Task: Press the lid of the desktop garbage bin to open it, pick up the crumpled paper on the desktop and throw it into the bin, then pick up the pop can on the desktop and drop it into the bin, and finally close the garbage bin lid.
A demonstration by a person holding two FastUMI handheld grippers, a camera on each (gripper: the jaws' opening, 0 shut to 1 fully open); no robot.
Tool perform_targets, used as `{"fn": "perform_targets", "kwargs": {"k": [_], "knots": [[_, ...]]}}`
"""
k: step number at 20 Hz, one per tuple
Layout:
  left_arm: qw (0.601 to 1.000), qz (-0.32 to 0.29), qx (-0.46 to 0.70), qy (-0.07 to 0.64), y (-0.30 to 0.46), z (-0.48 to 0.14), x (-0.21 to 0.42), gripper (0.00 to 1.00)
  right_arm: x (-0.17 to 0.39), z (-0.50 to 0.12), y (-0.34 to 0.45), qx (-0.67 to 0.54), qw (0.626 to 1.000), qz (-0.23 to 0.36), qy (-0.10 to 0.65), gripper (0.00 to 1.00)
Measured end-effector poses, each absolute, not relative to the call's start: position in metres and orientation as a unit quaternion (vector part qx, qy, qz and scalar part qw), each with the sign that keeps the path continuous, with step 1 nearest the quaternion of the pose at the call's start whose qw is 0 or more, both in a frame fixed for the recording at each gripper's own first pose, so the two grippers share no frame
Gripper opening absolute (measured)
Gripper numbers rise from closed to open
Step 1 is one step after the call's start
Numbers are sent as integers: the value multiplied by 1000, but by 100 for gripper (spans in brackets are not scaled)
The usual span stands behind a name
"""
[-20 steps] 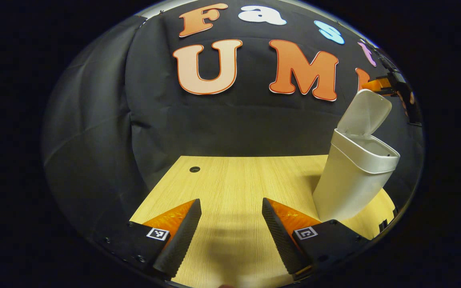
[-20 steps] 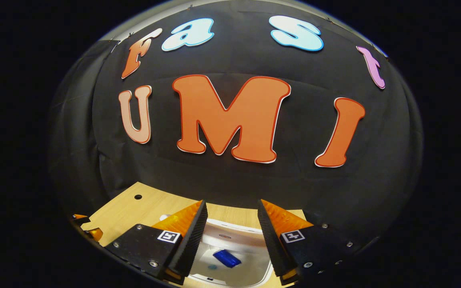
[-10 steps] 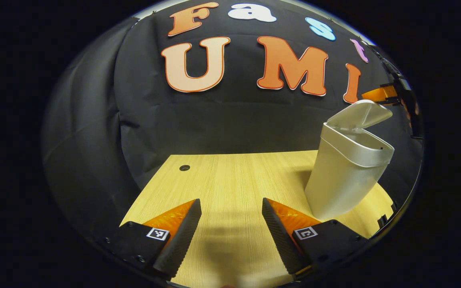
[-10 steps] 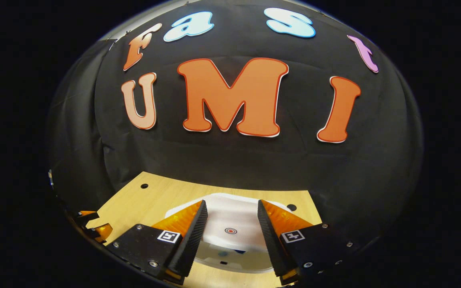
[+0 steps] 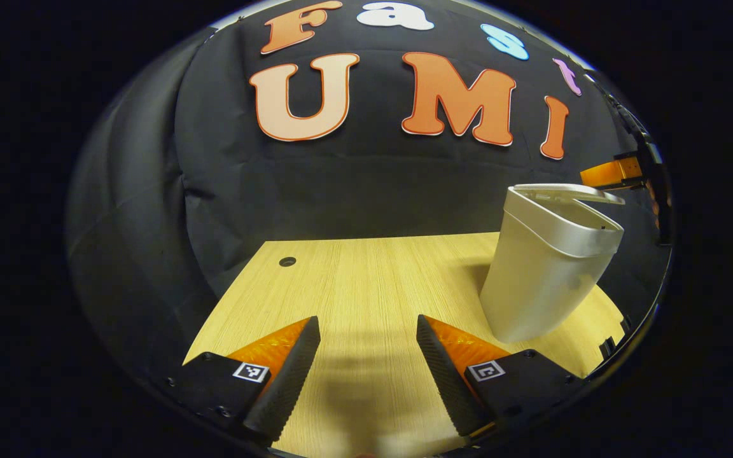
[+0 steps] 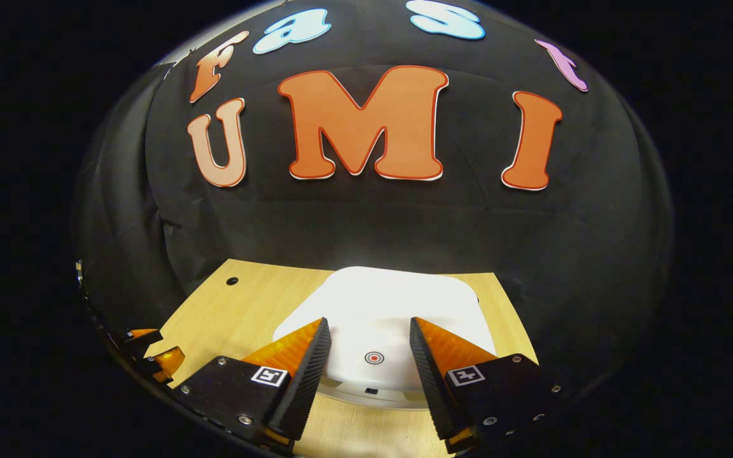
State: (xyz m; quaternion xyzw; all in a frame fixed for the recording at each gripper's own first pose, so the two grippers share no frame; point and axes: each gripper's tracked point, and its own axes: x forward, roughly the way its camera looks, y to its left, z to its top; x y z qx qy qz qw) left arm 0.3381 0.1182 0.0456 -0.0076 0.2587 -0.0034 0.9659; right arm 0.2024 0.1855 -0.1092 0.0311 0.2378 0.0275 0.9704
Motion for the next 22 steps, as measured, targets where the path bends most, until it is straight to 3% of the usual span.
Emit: {"fn": "perform_targets", "kwargs": {"k": [22], "knots": [[965,-45,8,260,94,51,348,98,181,-142,191,48,967,-42,248,72]]}}
